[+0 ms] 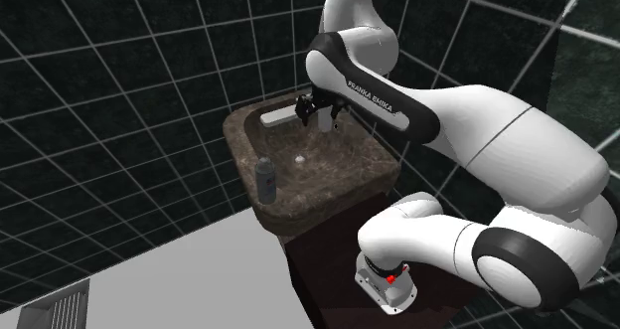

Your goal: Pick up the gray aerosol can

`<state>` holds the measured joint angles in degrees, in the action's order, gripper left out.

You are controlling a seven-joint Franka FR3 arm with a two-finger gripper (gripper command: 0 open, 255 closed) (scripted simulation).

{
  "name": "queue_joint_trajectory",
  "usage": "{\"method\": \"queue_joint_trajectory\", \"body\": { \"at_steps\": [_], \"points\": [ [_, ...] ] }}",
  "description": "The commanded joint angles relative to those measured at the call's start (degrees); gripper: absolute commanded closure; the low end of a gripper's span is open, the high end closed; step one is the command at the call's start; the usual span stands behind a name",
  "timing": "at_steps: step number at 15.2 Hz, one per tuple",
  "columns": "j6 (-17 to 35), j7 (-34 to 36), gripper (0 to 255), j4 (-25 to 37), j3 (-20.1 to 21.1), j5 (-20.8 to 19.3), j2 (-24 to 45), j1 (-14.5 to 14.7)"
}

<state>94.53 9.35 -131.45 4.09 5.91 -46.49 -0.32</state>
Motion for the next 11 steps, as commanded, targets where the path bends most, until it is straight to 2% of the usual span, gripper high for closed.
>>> {"method": "queue_joint_trajectory", "body": {
  "at_steps": [1, 11],
  "points": [
    [0.0, 0.0, 0, 0.0, 0.0, 0.0, 0.0, 0.0],
    [13.91, 8.28, 0, -7.15, 15.93, -0.06, 3.26, 3.58]
  ]
}}
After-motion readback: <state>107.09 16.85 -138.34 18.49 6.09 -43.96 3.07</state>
